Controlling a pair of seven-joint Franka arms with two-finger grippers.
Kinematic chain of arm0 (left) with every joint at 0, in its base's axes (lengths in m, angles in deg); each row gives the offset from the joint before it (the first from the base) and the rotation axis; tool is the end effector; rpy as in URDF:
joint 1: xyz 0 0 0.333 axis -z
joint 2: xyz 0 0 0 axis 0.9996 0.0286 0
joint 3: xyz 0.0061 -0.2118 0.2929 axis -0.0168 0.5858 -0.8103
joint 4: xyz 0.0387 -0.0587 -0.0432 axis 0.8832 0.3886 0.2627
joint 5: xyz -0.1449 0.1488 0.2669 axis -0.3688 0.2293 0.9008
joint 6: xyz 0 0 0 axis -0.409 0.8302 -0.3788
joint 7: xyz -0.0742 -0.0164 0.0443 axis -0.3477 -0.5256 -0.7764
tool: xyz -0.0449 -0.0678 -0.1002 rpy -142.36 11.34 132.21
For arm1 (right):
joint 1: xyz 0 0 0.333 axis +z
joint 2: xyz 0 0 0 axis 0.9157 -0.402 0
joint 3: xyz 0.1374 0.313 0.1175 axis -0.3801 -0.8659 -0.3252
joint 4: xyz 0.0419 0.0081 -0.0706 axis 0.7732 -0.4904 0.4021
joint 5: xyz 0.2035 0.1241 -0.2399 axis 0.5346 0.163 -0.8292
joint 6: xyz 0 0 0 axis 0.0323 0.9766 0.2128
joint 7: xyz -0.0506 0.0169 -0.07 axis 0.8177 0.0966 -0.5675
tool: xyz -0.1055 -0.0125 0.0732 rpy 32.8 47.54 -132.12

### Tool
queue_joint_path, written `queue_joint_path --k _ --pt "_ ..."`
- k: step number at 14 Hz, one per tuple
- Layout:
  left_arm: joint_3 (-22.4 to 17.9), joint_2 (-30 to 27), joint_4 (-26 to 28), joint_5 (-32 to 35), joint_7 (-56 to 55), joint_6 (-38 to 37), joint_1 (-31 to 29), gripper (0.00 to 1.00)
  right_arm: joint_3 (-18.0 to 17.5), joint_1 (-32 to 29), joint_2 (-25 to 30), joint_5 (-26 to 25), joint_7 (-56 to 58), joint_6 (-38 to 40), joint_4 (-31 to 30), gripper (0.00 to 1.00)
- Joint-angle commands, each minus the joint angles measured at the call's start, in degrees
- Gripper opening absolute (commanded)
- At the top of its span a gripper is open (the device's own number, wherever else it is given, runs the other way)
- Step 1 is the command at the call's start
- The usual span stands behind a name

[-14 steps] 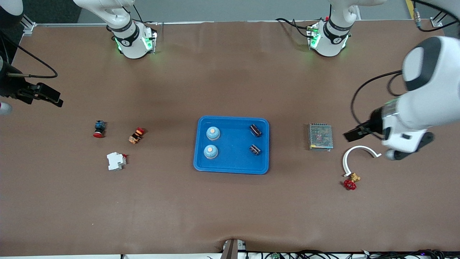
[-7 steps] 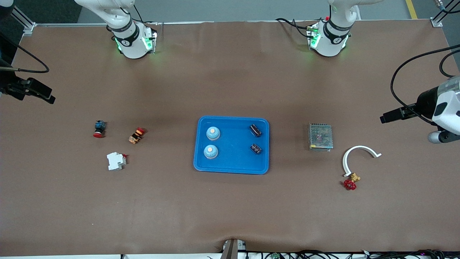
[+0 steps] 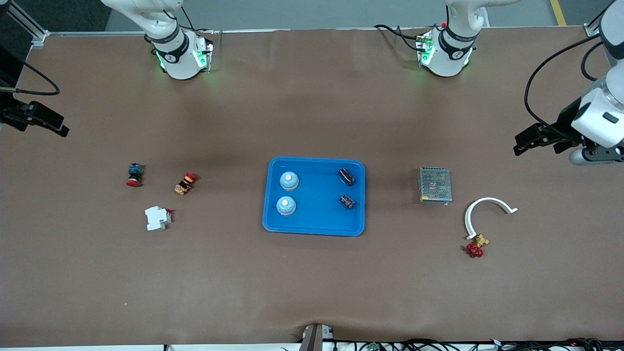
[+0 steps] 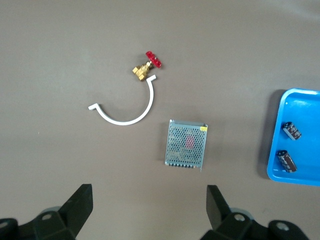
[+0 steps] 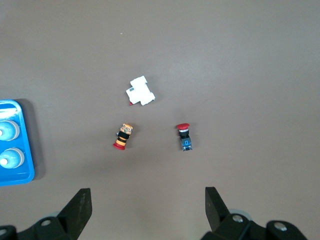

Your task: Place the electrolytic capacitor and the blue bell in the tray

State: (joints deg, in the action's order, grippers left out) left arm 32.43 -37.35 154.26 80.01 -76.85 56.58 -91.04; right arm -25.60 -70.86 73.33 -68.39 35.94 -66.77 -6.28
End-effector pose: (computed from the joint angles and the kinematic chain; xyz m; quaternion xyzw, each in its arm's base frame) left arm 0.5057 -0.0320 0.6045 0.9990 0.0251 0.0328 0.0188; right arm 0.4814 -0.0347 0.6522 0.9965 -0.0831 -0.0031 0.0003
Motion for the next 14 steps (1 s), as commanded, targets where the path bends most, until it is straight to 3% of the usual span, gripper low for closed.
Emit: queue_joint_path --k 1,5,9,14 --pt "0.4 -1.0 -0.9 1.3 1.7 2.2 0.1 1.00 2.5 2.0 1.1 -0.6 -0.7 0.9 -0.3 1.00" --pt "0.3 2.5 -7.8 1.7 3.2 1.9 0.3 1.00 2.5 2.0 1.2 -0.6 -0.7 1.2 -0.3 1.00" --pt "0.3 2.9 -7.9 1.6 4.0 1.9 0.2 1.00 2.5 2.0 1.0 -0.7 -0.5 1.0 0.1 1.00" --pt "0.3 3.6 -7.8 1.6 2.6 1.2 -0.2 1.00 2.4 2.1 -0.7 -1.0 -0.3 1.3 6.0 1.00"
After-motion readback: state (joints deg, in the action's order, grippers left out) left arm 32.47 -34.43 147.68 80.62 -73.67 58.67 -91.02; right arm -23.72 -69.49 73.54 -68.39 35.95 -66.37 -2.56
